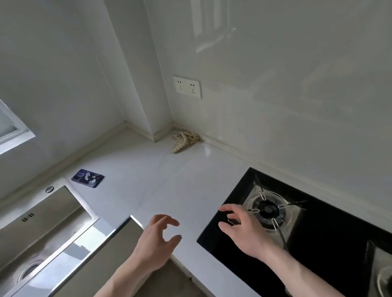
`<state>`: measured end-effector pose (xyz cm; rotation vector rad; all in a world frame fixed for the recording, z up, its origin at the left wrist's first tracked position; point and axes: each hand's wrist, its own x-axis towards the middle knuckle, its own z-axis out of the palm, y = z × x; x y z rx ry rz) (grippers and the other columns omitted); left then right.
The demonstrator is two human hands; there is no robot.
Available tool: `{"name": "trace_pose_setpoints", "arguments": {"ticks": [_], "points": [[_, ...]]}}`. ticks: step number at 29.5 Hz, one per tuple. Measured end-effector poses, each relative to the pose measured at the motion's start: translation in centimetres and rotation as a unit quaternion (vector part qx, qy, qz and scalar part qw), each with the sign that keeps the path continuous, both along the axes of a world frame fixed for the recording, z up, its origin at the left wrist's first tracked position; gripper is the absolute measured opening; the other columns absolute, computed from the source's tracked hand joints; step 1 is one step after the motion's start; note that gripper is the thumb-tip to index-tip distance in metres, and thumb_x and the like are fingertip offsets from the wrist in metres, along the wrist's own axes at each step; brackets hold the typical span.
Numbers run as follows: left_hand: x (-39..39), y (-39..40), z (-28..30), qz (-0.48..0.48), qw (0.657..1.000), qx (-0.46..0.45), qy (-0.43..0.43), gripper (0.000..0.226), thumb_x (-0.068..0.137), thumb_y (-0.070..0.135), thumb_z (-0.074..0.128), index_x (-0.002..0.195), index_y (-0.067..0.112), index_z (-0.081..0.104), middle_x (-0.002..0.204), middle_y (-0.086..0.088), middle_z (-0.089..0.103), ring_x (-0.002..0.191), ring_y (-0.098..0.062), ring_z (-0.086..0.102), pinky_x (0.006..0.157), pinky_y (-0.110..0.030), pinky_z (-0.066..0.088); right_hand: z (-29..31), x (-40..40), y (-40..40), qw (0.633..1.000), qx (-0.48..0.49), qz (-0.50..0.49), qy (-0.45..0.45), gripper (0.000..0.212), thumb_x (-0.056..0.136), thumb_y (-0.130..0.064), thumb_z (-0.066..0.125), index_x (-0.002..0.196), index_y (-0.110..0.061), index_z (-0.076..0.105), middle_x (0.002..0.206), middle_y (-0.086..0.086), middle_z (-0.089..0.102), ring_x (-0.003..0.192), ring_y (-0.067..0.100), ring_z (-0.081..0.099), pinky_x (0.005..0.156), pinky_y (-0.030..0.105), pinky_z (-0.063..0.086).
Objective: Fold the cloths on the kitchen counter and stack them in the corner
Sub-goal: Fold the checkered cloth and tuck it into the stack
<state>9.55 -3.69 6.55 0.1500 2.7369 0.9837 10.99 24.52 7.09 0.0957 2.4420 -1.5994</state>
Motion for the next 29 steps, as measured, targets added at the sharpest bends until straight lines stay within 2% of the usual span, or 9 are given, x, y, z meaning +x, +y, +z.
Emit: {"name": "trace_pose_setpoints", "arguments": {"ticks": [4, 8, 11, 13, 16, 18, 22, 29], "points": [[-5.6, -0.1, -0.1, 0.008, 1.0, 0.012, -0.014, 0.022, 0.09, 0.037, 0.071, 0.107, 0.047, 0.06, 0.13, 0.021, 0.044, 0.116, -0.003, 0.054, 0.094, -0.029, 0.053, 0.1, -4.7, -0.6, 1.0, 0.014, 0.009, 0.005, 0.034, 0.094, -0.034, 0.066, 0.125, -0.044, 0.056, 0.134, -0.027, 0.049, 0.124, -0.005, 0.049, 0.094, 0.017, 0.044], [-10.8, -0.3, -1.4, -0.016, 1.0, -0.004, -0.021, 0.026, 0.092, 0.035, 0.072, 0.114, 0.042, 0.06, 0.135, 0.015, 0.041, 0.117, -0.009, 0.055, 0.091, -0.024, 0.048, 0.1, -7.4, -0.7, 0.999, 0.039, 0.005, 0.013, 0.036, 0.092, -0.041, 0.066, 0.126, -0.046, 0.055, 0.135, -0.029, 0.048, 0.126, -0.004, 0.048, 0.103, 0.027, 0.047], [-15.4, -1.0, -3.1, -0.051, 0.997, -0.04, -0.03, 0.03, 0.092, 0.035, 0.072, 0.12, 0.037, 0.06, 0.139, 0.011, 0.041, 0.113, -0.011, 0.057, 0.089, -0.024, 0.048, -0.3, -8.8, -0.7, 0.998, 0.06, -0.014, 0.009, 0.038, 0.093, -0.042, 0.066, 0.128, -0.046, 0.054, 0.136, -0.031, 0.046, 0.127, -0.003, 0.047, 0.106, 0.029, 0.047], [-18.8, -1.7, -4.5, -0.082, 0.993, -0.08, -0.032, 0.037, 0.092, 0.035, 0.071, 0.127, 0.033, 0.059, 0.145, 0.007, 0.04, 0.115, -0.013, 0.057, 0.097, -0.027, 0.048, -0.8, -9.8, -0.9, 0.997, 0.072, -0.04, 0.007, 0.039, 0.094, -0.041, 0.066, 0.13, -0.044, 0.053, 0.138, -0.03, 0.046, 0.128, -0.002, 0.048, 0.106, 0.029, 0.047], [-23.6, -3.0, -6.6, -0.141, 0.978, -0.146, -0.042, 0.046, 0.092, 0.035, 0.067, 0.136, 0.029, 0.055, 0.154, 0.003, 0.032, 0.135, -0.02, 0.046, 0.109, -0.029, 0.041, -1.9, -11.5, -2.6, 0.992, 0.083, -0.09, -0.003, 0.038, 0.093, -0.04, 0.067, 0.129, -0.044, 0.054, 0.137, -0.029, 0.048, 0.127, 0.0, 0.049, 0.106, 0.032, 0.048], [-26.8, -4.3, -7.7, -0.173, 0.967, -0.179, -0.06, 0.052, 0.092, 0.035, 0.066, 0.141, 0.027, 0.05, 0.158, 0.0, 0.026, 0.14, -0.024, 0.041, 0.111, -0.032, 0.039, -2.5, -13.0, -4.8, 0.989, 0.081, -0.125, -0.015, 0.037, 0.092, -0.039, 0.067, 0.126, -0.046, 0.055, 0.135, -0.031, 0.048, 0.126, 0.0, 0.05, 0.105, 0.033, 0.048], [-33.7, -7.0, -9.4, -0.212, 0.948, -0.223, -0.078, 0.062, 0.092, 0.032, 0.064, 0.149, 0.024, 0.043, 0.164, -0.002, 0.015, 0.145, -0.03, 0.035, 0.113, -0.038, 0.041, -2.7, -16.2, -9.5, 0.985, 0.079, -0.15, -0.031, 0.036, 0.092, -0.038, 0.067, 0.125, -0.047, 0.054, 0.135, -0.031, 0.047, 0.125, -0.004, 0.049, 0.106, 0.03, 0.046], [-43.6, -8.3, -11.3, -0.276, 0.911, -0.294, -0.085, 0.072, 0.091, 0.028, 0.06, 0.157, 0.02, 0.031, 0.166, -0.005, 0.006, 0.145, -0.033, 0.033, 0.109, -0.043, 0.047, -2.0, -19.7, -13.9, 0.974, 0.079, -0.207, -0.046, 0.037, 0.093, -0.037, 0.069, 0.126, -0.047, 0.054, 0.14, -0.028, 0.045, 0.125, -0.005, 0.049, 0.103, 0.026, 0.048]]}}
